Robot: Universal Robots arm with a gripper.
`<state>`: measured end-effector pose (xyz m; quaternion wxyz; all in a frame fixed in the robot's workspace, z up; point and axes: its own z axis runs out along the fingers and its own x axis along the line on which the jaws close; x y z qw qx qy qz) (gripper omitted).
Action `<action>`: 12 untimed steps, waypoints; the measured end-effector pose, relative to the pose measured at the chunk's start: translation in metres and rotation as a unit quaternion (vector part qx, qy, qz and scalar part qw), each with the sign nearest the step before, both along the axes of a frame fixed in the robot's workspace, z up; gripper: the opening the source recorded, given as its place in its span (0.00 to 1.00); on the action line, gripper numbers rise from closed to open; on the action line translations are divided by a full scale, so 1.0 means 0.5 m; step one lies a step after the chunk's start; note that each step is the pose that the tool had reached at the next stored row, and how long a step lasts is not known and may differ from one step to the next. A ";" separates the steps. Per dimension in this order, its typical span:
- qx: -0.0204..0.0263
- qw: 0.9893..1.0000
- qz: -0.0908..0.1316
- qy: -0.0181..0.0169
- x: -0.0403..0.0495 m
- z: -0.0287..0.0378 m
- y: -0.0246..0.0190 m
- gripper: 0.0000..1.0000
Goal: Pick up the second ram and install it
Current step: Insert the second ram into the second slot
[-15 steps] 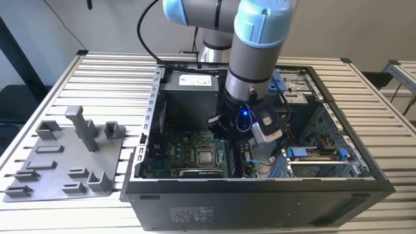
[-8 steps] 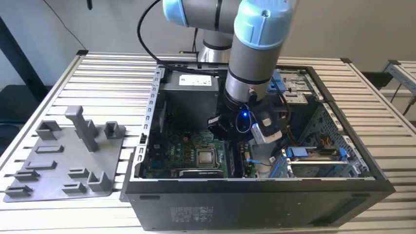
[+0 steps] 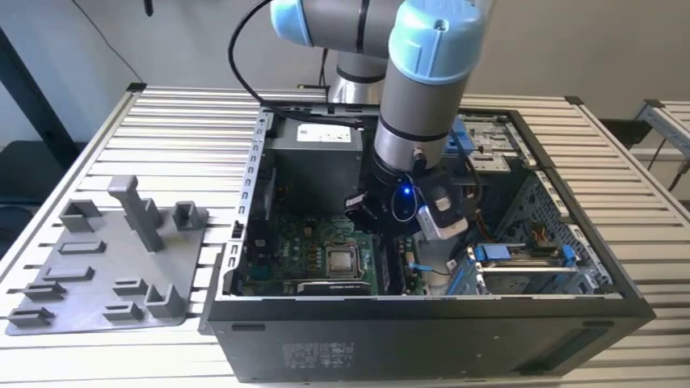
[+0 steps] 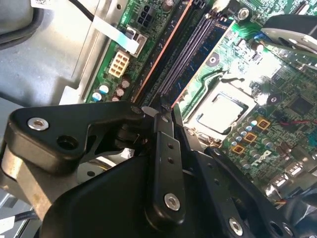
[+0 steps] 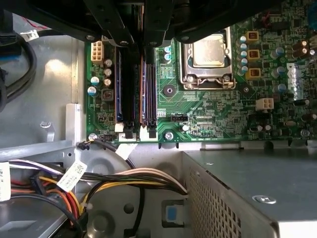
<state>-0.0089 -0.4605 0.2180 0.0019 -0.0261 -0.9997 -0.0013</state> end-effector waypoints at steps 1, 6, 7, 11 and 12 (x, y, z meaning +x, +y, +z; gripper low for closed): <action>0.000 1.000 0.000 0.000 0.000 -0.002 0.0000 0.14; 0.000 1.000 0.000 0.000 0.000 -0.005 0.0004 0.14; 0.000 1.000 0.000 0.000 0.000 -0.005 0.0008 0.14; 0.000 1.000 0.000 0.000 0.001 -0.005 0.0014 0.14; -0.001 1.000 0.000 0.000 0.001 -0.005 0.0023 0.14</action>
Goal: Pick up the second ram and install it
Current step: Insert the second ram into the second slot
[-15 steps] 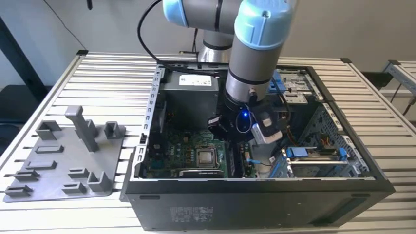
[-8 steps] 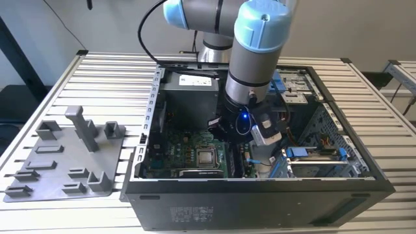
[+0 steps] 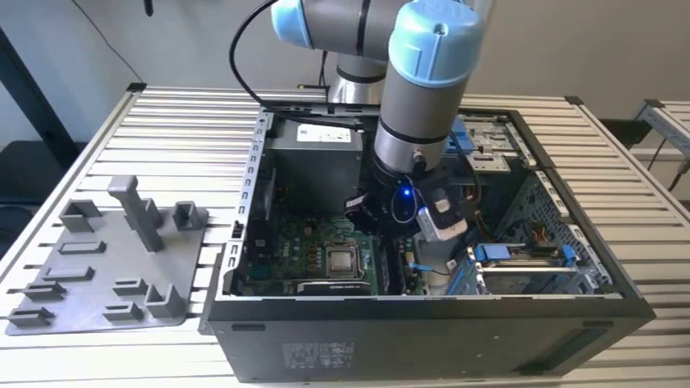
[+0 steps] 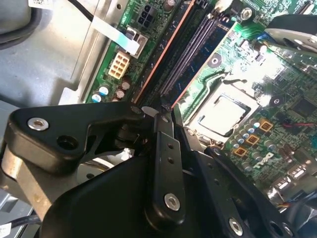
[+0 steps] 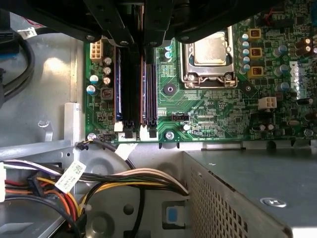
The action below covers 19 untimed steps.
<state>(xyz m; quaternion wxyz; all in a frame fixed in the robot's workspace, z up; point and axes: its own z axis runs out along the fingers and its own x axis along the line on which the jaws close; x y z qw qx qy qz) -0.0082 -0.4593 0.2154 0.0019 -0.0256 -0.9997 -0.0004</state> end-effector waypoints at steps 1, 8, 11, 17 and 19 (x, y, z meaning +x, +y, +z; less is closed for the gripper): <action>0.000 1.000 0.001 0.000 0.000 0.000 0.0000 0.14; 0.000 1.000 0.017 -0.002 0.001 0.000 0.0001 0.14; 0.001 1.000 0.018 -0.003 0.001 0.000 -0.0002 0.14; 0.011 1.000 0.018 -0.003 0.001 -0.010 0.0001 0.14; 0.012 1.000 0.018 -0.003 0.001 -0.013 -0.0003 0.14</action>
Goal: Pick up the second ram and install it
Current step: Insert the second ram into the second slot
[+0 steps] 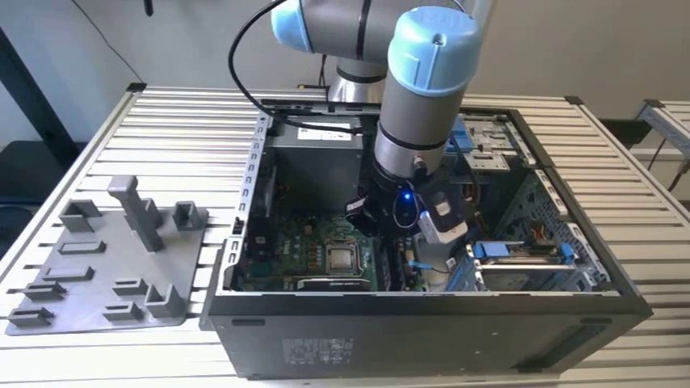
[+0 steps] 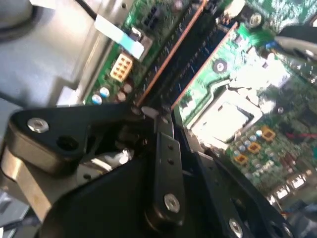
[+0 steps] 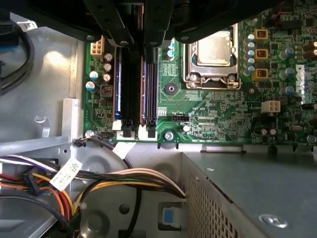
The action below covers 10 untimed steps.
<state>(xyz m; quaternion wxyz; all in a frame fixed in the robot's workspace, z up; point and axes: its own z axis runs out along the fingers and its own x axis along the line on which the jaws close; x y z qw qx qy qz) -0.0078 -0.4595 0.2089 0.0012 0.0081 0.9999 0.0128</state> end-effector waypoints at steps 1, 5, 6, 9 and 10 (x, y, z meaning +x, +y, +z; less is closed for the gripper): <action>0.000 1.000 0.000 0.000 0.000 0.000 0.0000 0.14; 0.000 1.000 0.000 0.000 0.000 0.000 -0.0001 0.14; 0.001 1.000 0.000 0.000 0.000 -0.001 0.0006 0.16; 0.000 1.000 0.000 0.000 0.000 -0.001 0.0001 0.22; 0.000 1.000 0.000 0.000 0.000 0.003 -0.0002 0.22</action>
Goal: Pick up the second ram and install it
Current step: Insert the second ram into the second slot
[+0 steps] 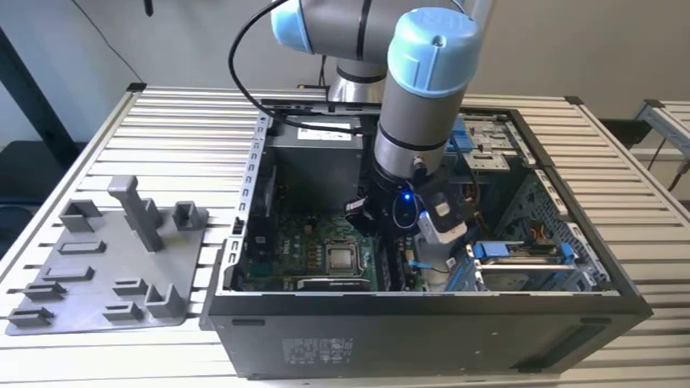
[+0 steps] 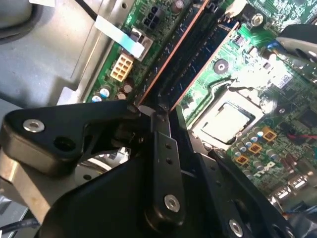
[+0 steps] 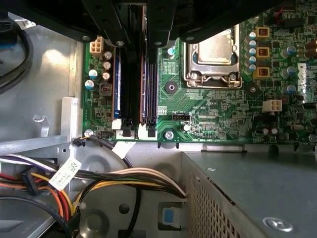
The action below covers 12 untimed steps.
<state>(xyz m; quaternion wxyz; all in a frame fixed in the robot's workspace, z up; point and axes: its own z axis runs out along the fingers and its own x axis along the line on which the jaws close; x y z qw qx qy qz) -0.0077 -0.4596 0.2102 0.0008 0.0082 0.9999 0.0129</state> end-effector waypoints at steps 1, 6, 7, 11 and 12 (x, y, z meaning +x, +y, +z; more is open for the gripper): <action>0.000 1.000 0.000 0.000 0.000 0.008 0.0000 0.22; 0.000 1.000 0.000 0.000 0.000 0.054 0.0001 0.22; 0.000 1.000 0.000 0.000 0.000 0.062 0.0001 0.22; 0.000 1.000 0.000 0.000 0.000 0.064 0.0001 0.22; 0.000 1.000 0.000 0.000 0.000 0.064 0.0001 0.20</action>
